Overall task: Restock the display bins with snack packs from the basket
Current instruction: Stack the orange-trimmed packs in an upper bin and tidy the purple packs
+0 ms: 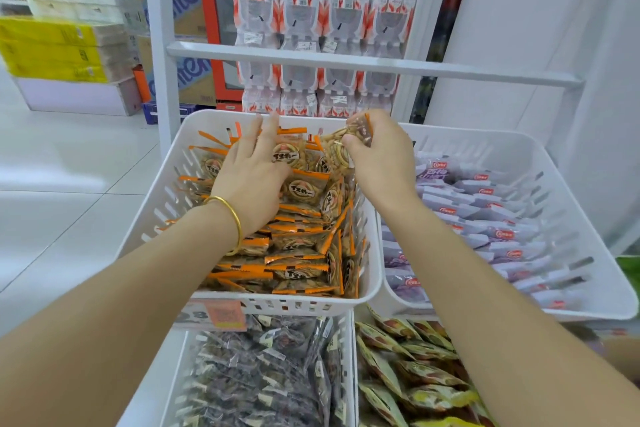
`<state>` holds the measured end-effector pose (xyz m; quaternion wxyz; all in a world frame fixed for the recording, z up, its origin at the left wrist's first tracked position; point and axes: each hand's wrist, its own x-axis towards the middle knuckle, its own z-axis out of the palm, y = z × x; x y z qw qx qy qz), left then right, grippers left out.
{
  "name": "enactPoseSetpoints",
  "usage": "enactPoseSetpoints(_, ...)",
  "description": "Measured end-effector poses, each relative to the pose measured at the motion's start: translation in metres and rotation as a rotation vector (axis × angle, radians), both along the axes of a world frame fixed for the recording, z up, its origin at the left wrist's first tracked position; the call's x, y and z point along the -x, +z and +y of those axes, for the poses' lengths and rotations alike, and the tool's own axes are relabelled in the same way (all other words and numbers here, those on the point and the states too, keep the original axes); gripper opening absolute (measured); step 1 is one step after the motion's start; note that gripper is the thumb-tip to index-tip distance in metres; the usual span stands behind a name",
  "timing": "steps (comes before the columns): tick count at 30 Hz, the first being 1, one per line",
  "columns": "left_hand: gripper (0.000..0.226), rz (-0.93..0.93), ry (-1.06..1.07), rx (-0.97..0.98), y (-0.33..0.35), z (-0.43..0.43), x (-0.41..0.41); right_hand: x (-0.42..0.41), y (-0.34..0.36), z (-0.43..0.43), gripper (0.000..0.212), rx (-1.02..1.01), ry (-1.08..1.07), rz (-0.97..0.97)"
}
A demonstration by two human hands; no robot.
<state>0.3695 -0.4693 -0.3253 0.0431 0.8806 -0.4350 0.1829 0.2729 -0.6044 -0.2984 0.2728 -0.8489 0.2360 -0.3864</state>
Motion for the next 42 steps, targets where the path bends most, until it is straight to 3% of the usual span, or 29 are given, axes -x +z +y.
enactPoseSetpoints(8, 0.038, 0.005, -0.132, -0.046, -0.002, -0.006, 0.005, -0.003, -0.001, 0.004, 0.014, 0.127, -0.12, 0.09)
enactPoseSetpoints(19, 0.053, 0.073, -0.171, -0.348, 0.005, -0.017, 0.009, -0.005, 0.0, 0.006, 0.027, 0.054, 0.007, 0.192)
enactPoseSetpoints(24, 0.045, -0.02, -0.193, -0.239, 0.012, -0.014, 0.001, -0.007, -0.003, 0.004, 0.032, 0.122, -0.003, 0.22)
enactPoseSetpoints(30, 0.043, 0.071, -0.147, -0.161, 0.021, -0.011, -0.007, -0.025, -0.006, 0.01, 0.018, 0.337, -0.114, 0.399)
enactPoseSetpoints(36, 0.039, 0.24, -0.104, 0.194, 0.008, -0.011, -0.009, -0.016, 0.008, 0.011, 0.018, 0.472, -0.183, 0.447)
enactPoseSetpoints(39, 0.049, 0.261, -0.143, 0.13, 0.004, -0.011, -0.011, -0.018, 0.009, 0.015, 0.028, 0.519, -0.179, 0.45)
enactPoseSetpoints(42, 0.053, 0.179, -0.099, -0.009, 0.004, -0.012, -0.01, -0.026, 0.005, 0.02, 0.022, 0.522, -0.118, 0.494)
